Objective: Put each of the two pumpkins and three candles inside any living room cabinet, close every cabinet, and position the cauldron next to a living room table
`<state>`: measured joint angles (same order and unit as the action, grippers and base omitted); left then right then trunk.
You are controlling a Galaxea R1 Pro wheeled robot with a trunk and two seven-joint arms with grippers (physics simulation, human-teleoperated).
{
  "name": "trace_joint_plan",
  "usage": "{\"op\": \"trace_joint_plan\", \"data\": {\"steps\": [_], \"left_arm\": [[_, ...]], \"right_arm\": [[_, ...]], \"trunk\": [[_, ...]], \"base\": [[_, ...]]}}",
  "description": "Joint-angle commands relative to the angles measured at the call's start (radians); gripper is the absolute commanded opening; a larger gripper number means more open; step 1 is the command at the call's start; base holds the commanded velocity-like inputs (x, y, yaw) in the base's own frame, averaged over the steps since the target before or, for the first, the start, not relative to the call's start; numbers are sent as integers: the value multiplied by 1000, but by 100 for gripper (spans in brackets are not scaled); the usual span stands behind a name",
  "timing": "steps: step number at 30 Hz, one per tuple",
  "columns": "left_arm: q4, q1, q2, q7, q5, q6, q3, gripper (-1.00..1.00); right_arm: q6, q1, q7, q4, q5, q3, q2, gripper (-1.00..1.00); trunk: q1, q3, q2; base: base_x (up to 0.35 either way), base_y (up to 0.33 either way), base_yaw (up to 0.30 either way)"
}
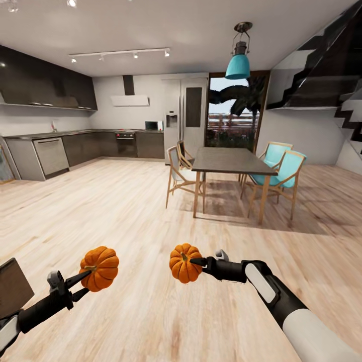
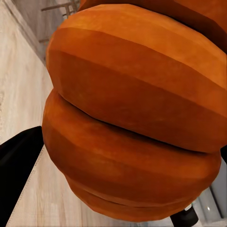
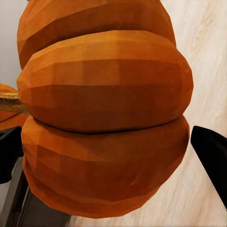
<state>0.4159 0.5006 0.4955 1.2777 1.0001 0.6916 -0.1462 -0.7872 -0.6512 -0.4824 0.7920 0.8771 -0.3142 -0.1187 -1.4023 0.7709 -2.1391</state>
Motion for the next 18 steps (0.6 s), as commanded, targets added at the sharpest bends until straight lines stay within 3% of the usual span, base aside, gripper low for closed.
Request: {"op": "trace_joint_plan", "data": {"steps": [1, 18], "left_arm": [[0, 2, 0, 2, 11, 11, -3, -100], [0, 2, 1, 2, 11, 11, -4, -100]], "right_arm": [[-4, -1, -2, 1, 13, -2, -1, -100], [-4, -1, -1, 0, 12, -2, -1, -100]], "trunk": [[0, 1, -1], [0, 1, -1]], "base": [[317, -74, 230], [309, -107, 282]]}}
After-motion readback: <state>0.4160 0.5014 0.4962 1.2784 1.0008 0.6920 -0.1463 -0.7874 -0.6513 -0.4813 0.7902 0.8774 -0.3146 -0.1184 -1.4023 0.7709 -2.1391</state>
